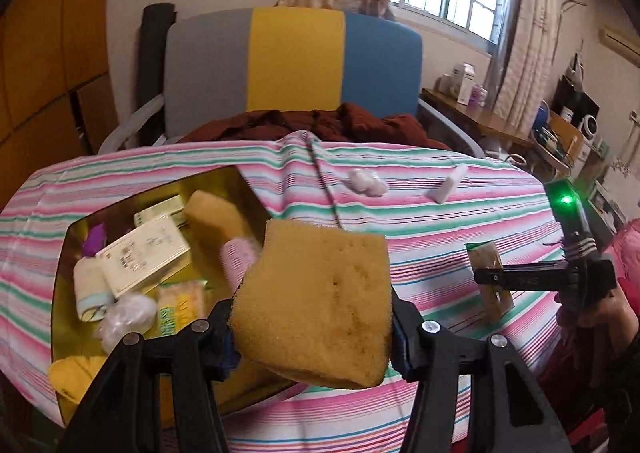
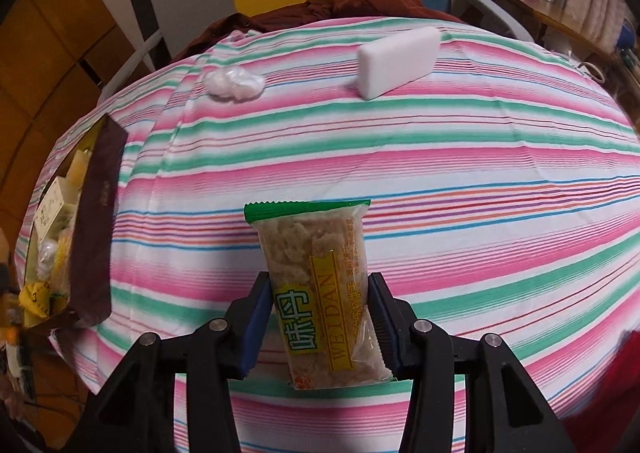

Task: Organize objects
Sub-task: 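Carry the yellow sponge and cracker packet over the gold tray and release both, then move both tools back over the remaining white items on the cloth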

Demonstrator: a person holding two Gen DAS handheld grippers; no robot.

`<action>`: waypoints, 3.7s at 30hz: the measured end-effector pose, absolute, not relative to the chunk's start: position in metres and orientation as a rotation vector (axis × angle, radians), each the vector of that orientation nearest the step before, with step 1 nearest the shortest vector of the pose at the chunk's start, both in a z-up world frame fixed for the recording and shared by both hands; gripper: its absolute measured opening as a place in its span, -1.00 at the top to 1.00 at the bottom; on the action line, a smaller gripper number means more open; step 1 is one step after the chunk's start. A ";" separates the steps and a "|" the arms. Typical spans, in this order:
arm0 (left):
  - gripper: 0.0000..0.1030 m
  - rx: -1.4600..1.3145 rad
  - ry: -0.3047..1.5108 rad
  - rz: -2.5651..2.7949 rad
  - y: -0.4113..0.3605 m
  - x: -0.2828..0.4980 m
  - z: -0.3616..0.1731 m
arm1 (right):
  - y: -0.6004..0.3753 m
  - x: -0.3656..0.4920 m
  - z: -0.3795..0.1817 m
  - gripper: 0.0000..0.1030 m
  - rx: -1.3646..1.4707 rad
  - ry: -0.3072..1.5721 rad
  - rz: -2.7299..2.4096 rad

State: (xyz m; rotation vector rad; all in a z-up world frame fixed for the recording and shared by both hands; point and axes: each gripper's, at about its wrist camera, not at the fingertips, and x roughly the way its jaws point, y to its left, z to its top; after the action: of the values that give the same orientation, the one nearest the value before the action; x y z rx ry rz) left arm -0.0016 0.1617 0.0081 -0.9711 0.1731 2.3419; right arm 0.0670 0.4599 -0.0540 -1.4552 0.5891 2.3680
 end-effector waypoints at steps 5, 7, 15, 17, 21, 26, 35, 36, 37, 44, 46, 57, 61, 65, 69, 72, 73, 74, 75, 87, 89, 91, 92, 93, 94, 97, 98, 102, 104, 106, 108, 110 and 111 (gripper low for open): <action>-0.12 -1.001 0.152 2.360 0.147 -0.006 0.003 | 0.435 0.057 -0.052 0.06 -1.467 0.607 2.420; -0.12 -1.010 0.146 2.364 0.143 -0.007 0.000 | 0.423 0.053 -0.050 0.06 -1.469 0.637 2.451; -0.12 -1.031 0.080 2.369 0.116 -0.011 -0.003 | 0.373 0.036 -0.024 0.06 -1.422 0.706 2.617; -0.12 -1.030 0.052 2.391 0.102 -0.013 -0.001 | 0.363 0.033 -0.013 0.06 -1.392 0.708 2.665; -0.12 -1.028 -0.014 2.467 0.068 -0.020 0.005 | 0.342 0.024 0.007 0.08 -1.361 0.704 2.752; -0.12 -1.046 -0.093 2.575 0.023 -0.031 0.009 | 0.321 0.015 0.027 0.39 -1.317 0.624 2.830; -0.12 -1.073 -0.128 2.616 0.000 -0.038 0.003 | 0.312 0.005 0.031 0.42 -1.326 0.517 2.839; -0.12 -1.074 -0.121 2.604 0.003 -0.037 0.002 | 0.316 0.001 0.022 0.42 -1.357 0.455 2.793; -0.12 -1.072 -0.117 2.596 0.006 -0.034 0.002 | 0.319 -0.002 0.014 0.42 -1.379 0.401 2.752; -0.12 -1.065 -0.088 2.551 0.019 -0.032 0.000 | 0.342 -0.019 -0.028 -0.08 -1.558 0.272 2.662; -0.12 -1.069 -0.082 2.543 0.020 -0.033 0.000 | 0.341 -0.028 -0.030 -0.30 -1.581 0.219 2.683; -0.13 -1.108 -0.048 2.512 0.030 -0.035 -0.008 | 0.338 -0.076 -0.064 0.12 -1.756 0.034 2.621; -0.13 -1.125 -0.037 2.502 0.033 -0.037 -0.013 | 0.343 -0.069 -0.062 0.13 -1.734 0.074 2.621; -0.13 -1.139 -0.038 2.498 0.036 -0.042 -0.016 | 0.349 -0.056 -0.044 0.13 -1.650 0.122 2.652; -0.14 -1.137 -0.026 2.498 0.041 -0.046 -0.016 | 0.344 -0.049 -0.019 0.13 -1.553 0.160 2.707; -0.15 -1.142 -0.025 2.501 0.043 -0.050 -0.017 | 0.333 -0.046 -0.001 0.13 -1.502 0.219 2.778; -0.15 -1.154 -0.019 2.504 0.044 -0.052 -0.018 | 0.326 -0.044 0.004 0.13 -1.492 0.237 2.811; -0.15 -1.164 -0.023 2.503 0.044 -0.055 -0.019 | 0.321 -0.044 0.007 0.13 -1.489 0.242 2.837; -0.15 -1.167 -0.030 2.504 0.044 -0.056 -0.020 | 0.311 -0.043 0.010 0.13 -1.488 0.235 2.864; -0.42 -1.178 -0.066 2.544 0.035 -0.062 -0.020 | 0.231 -0.050 -0.005 0.08 -1.618 0.207 2.981; -0.57 -1.178 -0.076 2.559 0.033 -0.060 -0.019 | 0.224 -0.052 -0.010 -0.07 -1.645 0.208 2.984; -0.58 -1.174 -0.054 2.593 0.031 -0.058 -0.017 | 0.220 -0.050 -0.012 -0.23 -1.649 0.204 2.988; -0.59 -1.171 -0.045 2.606 0.030 -0.057 -0.016 | 0.218 -0.049 -0.013 -0.31 -1.651 0.205 2.990; -0.59 -1.168 -0.046 2.611 0.029 -0.056 -0.014 | 0.218 -0.047 -0.012 -0.37 -1.645 0.202 2.990; -0.60 -1.168 -0.045 2.617 0.028 -0.056 -0.013 | 0.217 -0.046 -0.012 -0.39 -1.639 0.199 2.990; -0.61 -1.159 -0.037 2.647 0.025 -0.053 -0.009 | 0.217 -0.041 -0.010 -0.41 -1.618 0.195 2.989; -0.61 -1.157 -0.033 2.655 0.025 -0.052 -0.009 | 0.218 -0.038 -0.008 -0.43 -1.607 0.193 2.986; -0.61 -1.140 -0.024 2.666 0.024 -0.047 -0.004 | 0.221 -0.030 0.002 -0.51 -1.521 0.179 2.983; -0.61 -1.129 -0.016 2.672 0.024 -0.045 -0.002 | 0.221 -0.027 0.007 -0.58 -1.475 0.165 2.981; -0.61 -1.121 -0.011 2.674 0.025 -0.043 0.001 | 0.221 -0.023 0.012 -0.63 -1.431 0.148 2.977; -0.61 -1.108 -0.002 2.677 0.026 -0.040 0.004 | 0.223 -0.020 0.016 -0.70 -1.393 0.140 2.973; -0.61 -1.095 0.014 2.685 0.027 -0.037 0.007 | 0.226 -0.017 0.020 -0.76 -1.359 0.142 2.966; -0.61 -1.083 0.021 2.686 0.028 -0.035 0.009 | 0.229 -0.015 0.021 -0.79 -1.341 0.149 2.957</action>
State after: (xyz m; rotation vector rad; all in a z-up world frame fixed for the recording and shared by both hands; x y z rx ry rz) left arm -0.0351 0.0276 0.0090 -1.0834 0.0213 2.6858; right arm -0.0152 0.2291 0.0214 -1.3411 0.1487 2.9568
